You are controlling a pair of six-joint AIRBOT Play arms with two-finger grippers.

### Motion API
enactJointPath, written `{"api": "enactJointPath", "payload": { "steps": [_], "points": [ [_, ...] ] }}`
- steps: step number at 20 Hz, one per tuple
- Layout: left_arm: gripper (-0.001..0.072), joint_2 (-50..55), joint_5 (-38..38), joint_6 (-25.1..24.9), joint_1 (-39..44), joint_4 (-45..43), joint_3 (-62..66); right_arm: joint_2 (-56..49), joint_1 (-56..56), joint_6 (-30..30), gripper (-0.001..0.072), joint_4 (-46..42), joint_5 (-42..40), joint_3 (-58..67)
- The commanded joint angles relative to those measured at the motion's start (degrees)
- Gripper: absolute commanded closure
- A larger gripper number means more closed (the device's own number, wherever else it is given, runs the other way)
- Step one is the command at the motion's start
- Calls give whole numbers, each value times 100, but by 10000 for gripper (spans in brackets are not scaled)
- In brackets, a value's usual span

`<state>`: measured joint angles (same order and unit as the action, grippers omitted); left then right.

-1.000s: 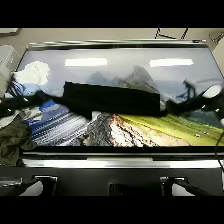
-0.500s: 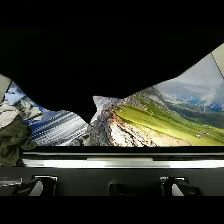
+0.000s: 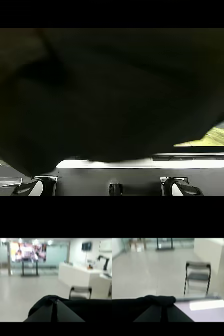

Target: Fold the clothes and pants, and hang the long-sleeved shirts on hangers.

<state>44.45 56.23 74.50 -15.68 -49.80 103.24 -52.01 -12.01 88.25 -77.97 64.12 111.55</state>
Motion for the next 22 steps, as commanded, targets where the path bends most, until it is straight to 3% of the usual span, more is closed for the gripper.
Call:
{"api": "enactJointPath", "payload": {
  "steps": [1,3,6,10,15,17,20,22],
  "points": [
    [691,1005,1749,245,76,-363,-402,-1182,2,87,678,-50,2096,-197],
    [690,1777,1816,63,345,-363,-1191,-2179,87,87,678,-50,2511,-809],
    [690,3067,1156,-85,846,-363,-2352,-3510,472,236,678,-50,1847,-1886],
    [689,4710,197,-39,1078,-39,-2629,-4828,610,1078,678,282,595,-2048],
    [689,5189,-1759,-105,1123,485,-2350,-4913,608,1499,675,179,-1956,-1978],
    [688,5191,-2371,-105,1263,483,-2317,-4992,610,1888,675,79,-2535,-1978],
    [689,5344,-2911,-120,1580,479,-2317,-5195,614,1937,675,98,-2568,-1978],
    [689,5340,-2776,-33,1633,481,-2302,-5169,608,1888,675,76,-2103,-1971]
  ]
}}
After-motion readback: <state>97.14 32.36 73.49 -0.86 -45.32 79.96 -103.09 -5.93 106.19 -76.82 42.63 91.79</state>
